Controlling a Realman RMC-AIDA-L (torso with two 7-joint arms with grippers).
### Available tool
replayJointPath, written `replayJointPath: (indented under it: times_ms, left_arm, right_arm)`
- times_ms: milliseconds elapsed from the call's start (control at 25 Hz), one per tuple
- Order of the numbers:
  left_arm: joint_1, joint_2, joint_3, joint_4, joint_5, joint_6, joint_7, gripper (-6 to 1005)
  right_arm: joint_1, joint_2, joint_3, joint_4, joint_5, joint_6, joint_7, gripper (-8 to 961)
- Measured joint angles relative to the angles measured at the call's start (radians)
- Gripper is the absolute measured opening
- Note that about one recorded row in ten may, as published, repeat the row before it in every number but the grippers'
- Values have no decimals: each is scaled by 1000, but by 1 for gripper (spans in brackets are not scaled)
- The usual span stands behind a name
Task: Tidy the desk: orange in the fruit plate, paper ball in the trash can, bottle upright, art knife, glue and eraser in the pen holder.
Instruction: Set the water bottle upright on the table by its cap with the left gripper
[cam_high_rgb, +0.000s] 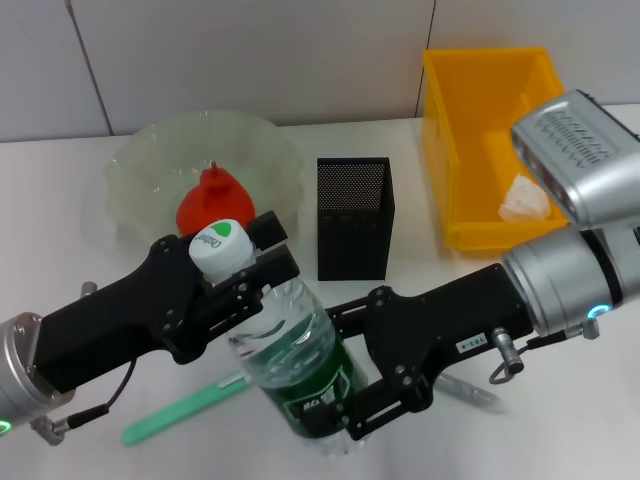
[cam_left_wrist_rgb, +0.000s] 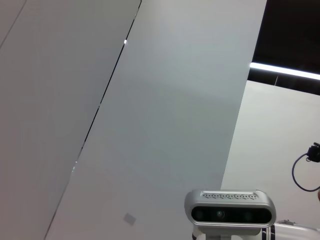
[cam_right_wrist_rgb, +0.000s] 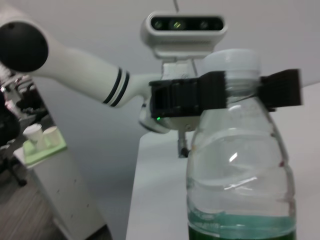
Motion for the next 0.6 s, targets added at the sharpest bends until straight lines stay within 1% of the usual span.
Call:
replayJointPath:
  times_ms: [160, 320, 600]
  left_arm:
    - [0, -1, 1, 0, 0, 0, 0, 424]
    - [0, -2, 4, 0, 0, 1, 0, 423]
    - [2, -2, 4, 0, -1, 3, 0, 420]
  right_arm:
    - [2, -1, -41, 67, -17, 0, 52, 778]
    - [-5, -1, -57, 134, -34, -4, 101, 777]
    - [-11, -1, -40, 154, -37, -14, 116, 777]
